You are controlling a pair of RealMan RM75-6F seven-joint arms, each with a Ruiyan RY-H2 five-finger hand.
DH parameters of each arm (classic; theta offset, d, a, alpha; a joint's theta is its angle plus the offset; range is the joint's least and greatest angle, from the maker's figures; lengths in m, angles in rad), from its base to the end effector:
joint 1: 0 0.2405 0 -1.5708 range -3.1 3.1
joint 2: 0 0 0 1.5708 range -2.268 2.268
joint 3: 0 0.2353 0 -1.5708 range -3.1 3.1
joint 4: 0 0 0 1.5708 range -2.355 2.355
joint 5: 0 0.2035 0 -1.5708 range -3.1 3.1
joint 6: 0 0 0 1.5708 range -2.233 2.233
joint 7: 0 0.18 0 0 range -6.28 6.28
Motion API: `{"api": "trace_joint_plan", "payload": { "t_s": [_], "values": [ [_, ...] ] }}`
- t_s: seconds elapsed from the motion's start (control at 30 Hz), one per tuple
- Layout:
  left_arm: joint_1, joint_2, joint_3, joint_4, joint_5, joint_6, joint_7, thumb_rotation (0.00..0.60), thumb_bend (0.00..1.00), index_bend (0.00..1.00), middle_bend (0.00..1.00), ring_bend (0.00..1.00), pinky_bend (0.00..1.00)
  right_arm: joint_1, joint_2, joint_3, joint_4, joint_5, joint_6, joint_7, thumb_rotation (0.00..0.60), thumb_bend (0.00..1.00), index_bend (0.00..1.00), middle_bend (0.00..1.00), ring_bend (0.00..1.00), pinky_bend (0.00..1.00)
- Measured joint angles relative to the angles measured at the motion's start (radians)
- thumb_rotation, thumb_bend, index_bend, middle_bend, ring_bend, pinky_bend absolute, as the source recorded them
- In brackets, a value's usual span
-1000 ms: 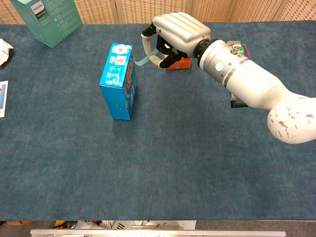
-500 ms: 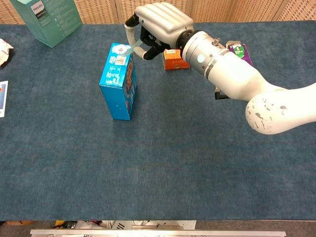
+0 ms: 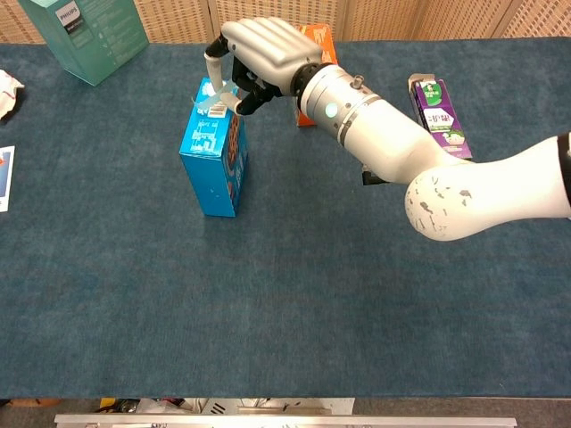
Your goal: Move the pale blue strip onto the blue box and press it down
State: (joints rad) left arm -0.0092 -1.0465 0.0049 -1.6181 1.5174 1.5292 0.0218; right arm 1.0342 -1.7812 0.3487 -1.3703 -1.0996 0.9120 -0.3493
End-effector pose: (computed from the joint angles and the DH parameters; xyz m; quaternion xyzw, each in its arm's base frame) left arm -0.3079 0.1814 0.1745 -0.6018 -0.3824 -0.3400 0.6132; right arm 0.0333 -0.3740 -0.0632 0.7527 -0.3287 0.4779 0.3114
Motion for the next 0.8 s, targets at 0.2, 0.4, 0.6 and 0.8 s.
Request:
{"api": "trace_joint_plan", "payload": {
  "t_s": [0.2,0.4,0.6,0.8],
  "values": [
    [0.003,0.001,0.0,0.001,-0.002,0.001,-0.003,0.6,0.49,0.19,0.52,0.49,0.53,0.014,-0.014,0.012,0.002,0.036,-0.008,0.0,0.6,0.37,0.55,1.0,1.0,1.0],
    [0.002,0.003,0.002,0.001,-0.007,-0.011,-0.006,0.6,0.49,0.19,0.52,0.49,0.53,0.023,-0.008,0.021,-0.016,0.081,-0.03,-0.002,0.6,0.37,0.55,1.0,1.0,1.0],
    [0.001,0.004,0.003,0.003,-0.01,-0.019,-0.009,0.6,0.49,0.19,0.52,0.48,0.53,0.038,0.003,0.023,-0.03,0.132,-0.052,-0.012,0.6,0.37,0.55,1.0,1.0,1.0],
    [0.003,0.004,0.005,0.01,-0.014,-0.023,-0.021,0.6,0.49,0.18,0.52,0.48,0.53,0.042,0.009,0.026,-0.041,0.144,-0.042,-0.005,0.6,0.37,0.52,1.0,1.0,1.0]
  ]
}}
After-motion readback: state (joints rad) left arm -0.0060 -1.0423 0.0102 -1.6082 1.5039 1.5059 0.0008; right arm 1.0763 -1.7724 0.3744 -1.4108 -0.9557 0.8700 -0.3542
